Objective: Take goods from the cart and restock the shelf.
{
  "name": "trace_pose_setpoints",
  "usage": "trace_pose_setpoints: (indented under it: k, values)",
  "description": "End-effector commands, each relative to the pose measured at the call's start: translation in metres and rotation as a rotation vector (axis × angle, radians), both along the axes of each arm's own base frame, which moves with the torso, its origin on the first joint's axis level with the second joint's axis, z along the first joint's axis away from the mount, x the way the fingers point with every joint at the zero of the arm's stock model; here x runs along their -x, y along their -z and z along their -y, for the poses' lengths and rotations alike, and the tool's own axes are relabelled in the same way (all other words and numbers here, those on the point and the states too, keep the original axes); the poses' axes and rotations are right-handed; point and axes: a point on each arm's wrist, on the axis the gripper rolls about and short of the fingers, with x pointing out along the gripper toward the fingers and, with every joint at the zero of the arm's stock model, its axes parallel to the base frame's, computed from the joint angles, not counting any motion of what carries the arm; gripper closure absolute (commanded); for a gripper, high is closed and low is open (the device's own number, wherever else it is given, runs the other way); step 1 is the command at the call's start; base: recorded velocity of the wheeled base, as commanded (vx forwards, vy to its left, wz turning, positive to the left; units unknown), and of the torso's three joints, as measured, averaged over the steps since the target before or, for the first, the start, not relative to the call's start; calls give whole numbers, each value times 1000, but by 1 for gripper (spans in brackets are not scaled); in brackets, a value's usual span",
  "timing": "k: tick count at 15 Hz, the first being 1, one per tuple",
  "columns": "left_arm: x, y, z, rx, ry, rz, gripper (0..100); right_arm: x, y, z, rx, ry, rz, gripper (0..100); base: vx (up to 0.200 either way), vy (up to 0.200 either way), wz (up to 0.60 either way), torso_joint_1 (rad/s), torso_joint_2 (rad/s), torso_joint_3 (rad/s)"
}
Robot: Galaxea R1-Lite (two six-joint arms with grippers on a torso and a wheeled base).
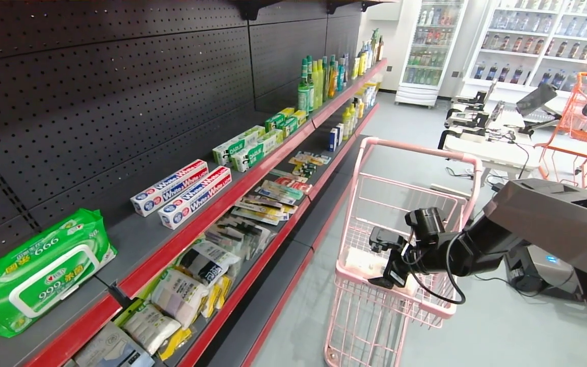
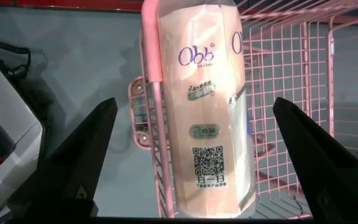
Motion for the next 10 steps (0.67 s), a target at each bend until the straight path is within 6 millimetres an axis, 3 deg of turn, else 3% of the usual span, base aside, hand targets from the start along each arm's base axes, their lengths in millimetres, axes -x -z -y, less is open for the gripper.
trace_pose_setpoints:
  k: [1,6,10]
  values:
    - [0,0,0,0,0,-1,0,-3,-3,1,-2,4,14,0,0,0,0,-159,334,178]
    - [0,0,0,2,0,-1,0,-11,-9,6,-14,23,40,0,0,0,0,-155,338,178]
    - [0,0,0,0,0,-1,0,-16,-12,10,-20,29,38,0,0,0,0,-22,41,21]
